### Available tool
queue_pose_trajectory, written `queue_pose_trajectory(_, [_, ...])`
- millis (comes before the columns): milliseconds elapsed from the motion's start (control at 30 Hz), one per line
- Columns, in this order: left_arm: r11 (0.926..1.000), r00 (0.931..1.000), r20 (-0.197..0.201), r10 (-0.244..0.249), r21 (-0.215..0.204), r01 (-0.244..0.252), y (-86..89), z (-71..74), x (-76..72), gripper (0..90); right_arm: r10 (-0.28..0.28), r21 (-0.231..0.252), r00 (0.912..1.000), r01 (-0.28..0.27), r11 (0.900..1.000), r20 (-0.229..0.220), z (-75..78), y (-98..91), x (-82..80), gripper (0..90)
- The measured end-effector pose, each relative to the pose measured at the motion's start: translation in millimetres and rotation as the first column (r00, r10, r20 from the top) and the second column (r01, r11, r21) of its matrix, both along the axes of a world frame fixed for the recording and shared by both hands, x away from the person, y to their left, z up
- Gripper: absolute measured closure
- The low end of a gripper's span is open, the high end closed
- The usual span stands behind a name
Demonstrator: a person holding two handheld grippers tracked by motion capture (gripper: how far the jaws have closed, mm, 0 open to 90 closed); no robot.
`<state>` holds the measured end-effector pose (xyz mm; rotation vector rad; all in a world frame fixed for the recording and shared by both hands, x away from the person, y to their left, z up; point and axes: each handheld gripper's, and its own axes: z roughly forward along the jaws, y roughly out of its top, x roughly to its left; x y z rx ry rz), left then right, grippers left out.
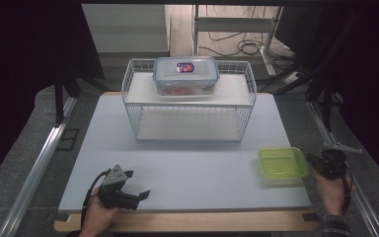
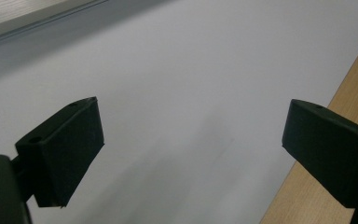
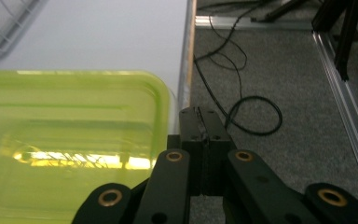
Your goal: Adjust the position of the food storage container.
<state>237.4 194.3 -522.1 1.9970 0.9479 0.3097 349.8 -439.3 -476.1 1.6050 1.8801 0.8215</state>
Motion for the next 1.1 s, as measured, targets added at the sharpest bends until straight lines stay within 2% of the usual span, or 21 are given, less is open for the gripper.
queue_pose_trajectory(167, [1.0,1.0,0.0,-0.001,-0.002,0.001,0.3,0.1,-0.1,5.3,0.01,0.003,0.9997,-0.01,0.9999,-0.023,-5.9,1.0,2.1,89.1])
queue_pose_trajectory(433, [1.0,1.0,0.0,-0.005,0.008,0.005,-0.4,0.3,-0.5,5.4,0.074,0.014,0.9966,-0.073,0.9972,-0.036,-7.5,20.2,2.8,89.1])
queue_pose_trajectory(600, [0.9999,1.0,0.0,-0.007,0.011,0.007,-0.6,0.6,-0.8,5.4,0.137,0.026,0.9891,-0.136,0.9904,-0.054,-7.8,39.3,-0.5,89.1])
queue_pose_trajectory(767, [0.9999,1.0,0.002,-0.006,0.012,0.006,-0.7,0.9,-1.1,5.4,0.172,0.037,0.9826,-0.17,0.9847,-0.069,-7.9,50.8,-4.7,89.1])
queue_pose_trajectory(833, [0.9999,1.0,0.001,-0.007,0.013,0.007,-0.7,0.8,-1.0,5.4,0.207,0.042,0.9751,-0.205,0.9779,-0.079,-7.9,60.6,-8.6,89.1])
queue_pose_trajectory(867, [0.9999,1.0,0.001,-0.007,0.013,0.007,-0.7,0.8,-1.0,5.5,0.207,0.042,0.9751,-0.205,0.9779,-0.079,-7.9,60.6,-8.6,89.1])
queue_pose_trajectory(900, [0.9999,1.0,0.001,-0.007,0.015,0.007,-1.1,0.9,-1.2,5.5,0.231,0.046,0.9692,-0.228,0.9726,-0.086,-7.8,67.9,-11.0,89.1])
queue_pose_trajectory(1100, [0.9998,1.0,0.0,-0.009,0.018,0.008,-1.7,0.9,-1.4,5.5,0.303,0.051,0.9481,-0.299,0.9529,-0.098,-6.9,91.1,-15.4,89.1])
